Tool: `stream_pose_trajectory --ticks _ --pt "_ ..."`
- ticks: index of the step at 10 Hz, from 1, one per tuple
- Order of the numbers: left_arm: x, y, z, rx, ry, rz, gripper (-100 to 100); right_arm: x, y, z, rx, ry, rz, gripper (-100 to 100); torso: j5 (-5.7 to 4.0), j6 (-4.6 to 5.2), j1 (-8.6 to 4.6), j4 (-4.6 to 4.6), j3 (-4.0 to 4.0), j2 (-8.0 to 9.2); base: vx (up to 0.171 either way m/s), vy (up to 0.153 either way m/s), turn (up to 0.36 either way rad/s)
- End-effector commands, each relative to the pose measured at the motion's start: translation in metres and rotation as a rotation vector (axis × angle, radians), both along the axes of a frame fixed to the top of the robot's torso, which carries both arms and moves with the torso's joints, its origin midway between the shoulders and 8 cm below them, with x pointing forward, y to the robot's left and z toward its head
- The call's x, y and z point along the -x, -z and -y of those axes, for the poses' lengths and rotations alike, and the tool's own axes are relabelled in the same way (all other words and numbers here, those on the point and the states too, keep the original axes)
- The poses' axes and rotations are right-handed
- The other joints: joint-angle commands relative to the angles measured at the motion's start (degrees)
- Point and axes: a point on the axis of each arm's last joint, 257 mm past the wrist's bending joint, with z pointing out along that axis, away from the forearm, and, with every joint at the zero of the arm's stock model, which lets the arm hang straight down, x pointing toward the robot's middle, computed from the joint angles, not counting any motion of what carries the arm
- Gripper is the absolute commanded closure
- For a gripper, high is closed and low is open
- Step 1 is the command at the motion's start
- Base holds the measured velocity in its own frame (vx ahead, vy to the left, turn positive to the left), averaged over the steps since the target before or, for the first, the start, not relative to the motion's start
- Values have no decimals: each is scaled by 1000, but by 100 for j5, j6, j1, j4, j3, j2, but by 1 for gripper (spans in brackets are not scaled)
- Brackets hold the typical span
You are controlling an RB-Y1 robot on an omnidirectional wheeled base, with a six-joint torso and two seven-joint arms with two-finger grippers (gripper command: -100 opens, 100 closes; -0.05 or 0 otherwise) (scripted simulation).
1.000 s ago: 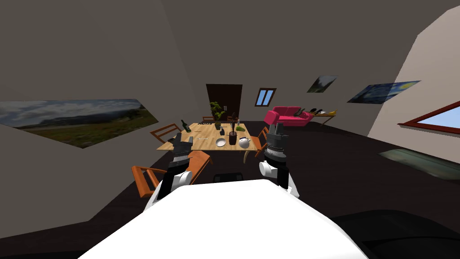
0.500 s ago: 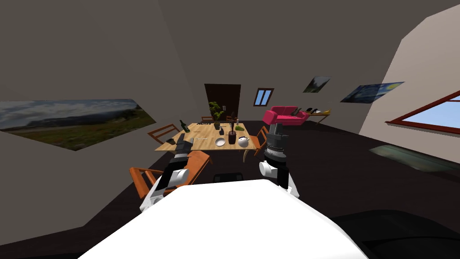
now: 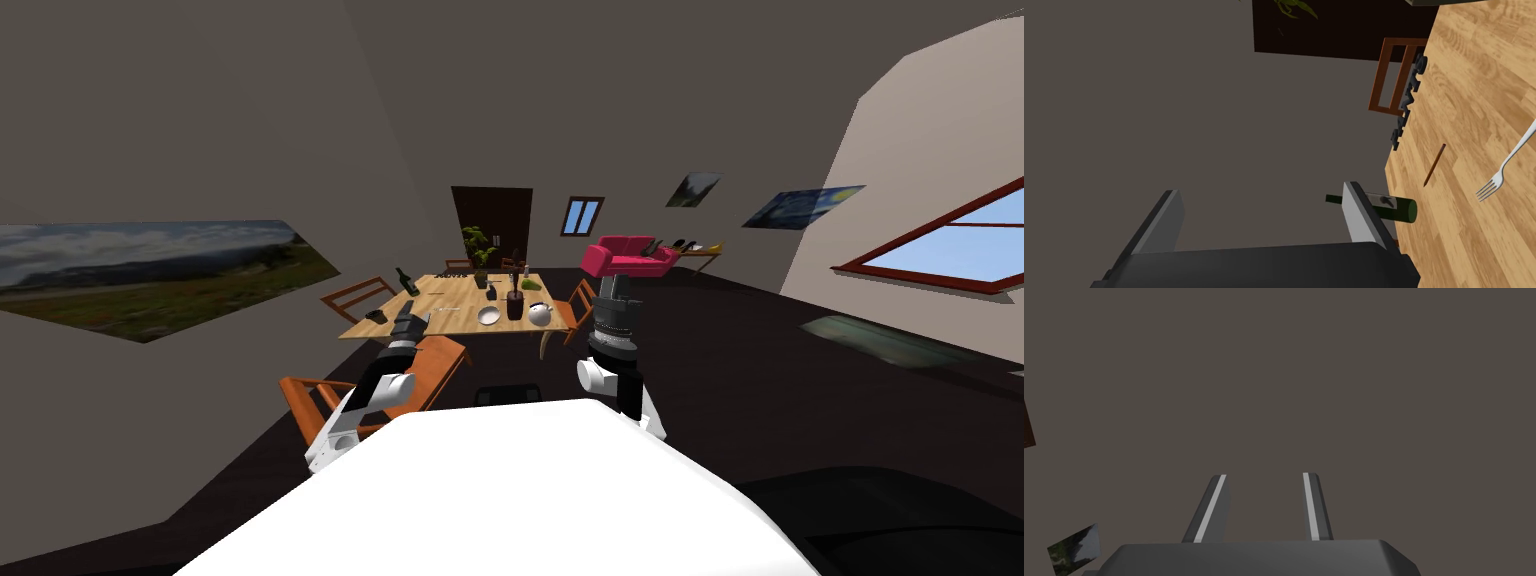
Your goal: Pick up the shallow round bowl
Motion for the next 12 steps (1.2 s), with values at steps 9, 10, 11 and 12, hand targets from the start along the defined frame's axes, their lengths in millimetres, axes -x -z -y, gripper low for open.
stream_pose_trajectory --ticks 9,10,11,12 --pt "-29 74 -45 99 -30 -261 -100 0 0 0 0 0 0 0 -1 2 -3 -1 -2 -2 -7 -1 -64" --pt "-34 83 -53 117 -34 -291 -100 0 0 0 0 0 0 0 0 -1 -2 -1 -2 -3 -2 -8 -82" --pt "-33 89 -53 121 -35 -314 -100 0 0 0 0 0 0 0 -1 1 -3 -1 -2 -4 -1 -5 -47" --pt "-37 101 -60 143 -38 -354 -100 0 0 0 0 0 0 0 -1 -1 -4 -1 -2 -3 0 -10 -120"
